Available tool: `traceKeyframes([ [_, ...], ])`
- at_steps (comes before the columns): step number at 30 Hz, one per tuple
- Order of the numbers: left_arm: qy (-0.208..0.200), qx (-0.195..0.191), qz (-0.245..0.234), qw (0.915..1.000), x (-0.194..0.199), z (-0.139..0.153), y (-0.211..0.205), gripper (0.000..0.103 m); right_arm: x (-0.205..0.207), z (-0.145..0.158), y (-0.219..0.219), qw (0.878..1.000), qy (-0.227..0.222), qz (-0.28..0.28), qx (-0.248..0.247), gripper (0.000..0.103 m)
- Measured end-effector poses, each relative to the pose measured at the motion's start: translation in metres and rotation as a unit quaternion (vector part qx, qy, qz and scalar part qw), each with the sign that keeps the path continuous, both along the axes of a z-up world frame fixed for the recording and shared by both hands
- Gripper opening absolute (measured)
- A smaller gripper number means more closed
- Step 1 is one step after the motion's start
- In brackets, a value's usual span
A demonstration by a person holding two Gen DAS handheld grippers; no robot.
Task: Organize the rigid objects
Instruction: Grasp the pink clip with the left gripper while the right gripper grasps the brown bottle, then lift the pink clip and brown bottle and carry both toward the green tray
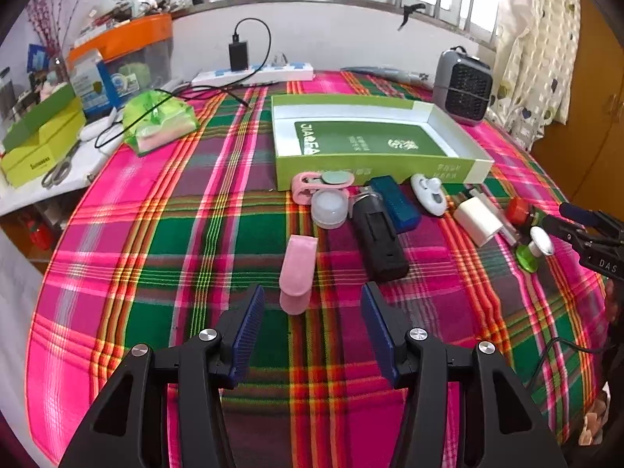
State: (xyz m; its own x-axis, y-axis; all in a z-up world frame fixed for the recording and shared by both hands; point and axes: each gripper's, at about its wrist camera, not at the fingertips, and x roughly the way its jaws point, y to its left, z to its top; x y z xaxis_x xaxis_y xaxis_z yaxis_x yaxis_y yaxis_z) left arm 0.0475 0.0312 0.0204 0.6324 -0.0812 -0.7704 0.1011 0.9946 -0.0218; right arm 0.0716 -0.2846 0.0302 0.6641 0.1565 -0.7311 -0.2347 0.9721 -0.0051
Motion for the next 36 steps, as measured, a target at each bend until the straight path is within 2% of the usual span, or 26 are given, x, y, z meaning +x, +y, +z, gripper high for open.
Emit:
traceKeyframes([
  [9, 0.013, 0.02, 0.011, 0.9997, 0.021, -0.008, 0.003, 0.05, 0.018, -0.009, 0.006, 0.999, 0.021, 0.037, 0.011, 0.069],
  [21, 0.021, 0.016, 0.008, 0.9996, 0.034, -0.014, 0.004, 0.05, 0.037, -0.014, 0.004, 0.997, 0.041, 0.054, 0.036, 0.069],
  [29, 0.019, 0.005, 0.018, 0.9996, 0.036, -0.014, 0.008, 0.049, 0.039, -0.017, 0.008, 0.996, 0.049, 0.068, 0.035, 0.05],
  [35, 0.017, 0.004, 0.027, 0.9995, 0.035, -0.014, 0.01, 0.038, 0.039, -0.018, 0.008, 0.995, 0.053, 0.069, 0.037, 0.034],
  [36, 0.016, 0.004, 0.027, 0.9995, 0.035, -0.013, 0.01, 0.035, 0.039, -0.018, 0.008, 0.995, 0.054, 0.07, 0.038, 0.033],
])
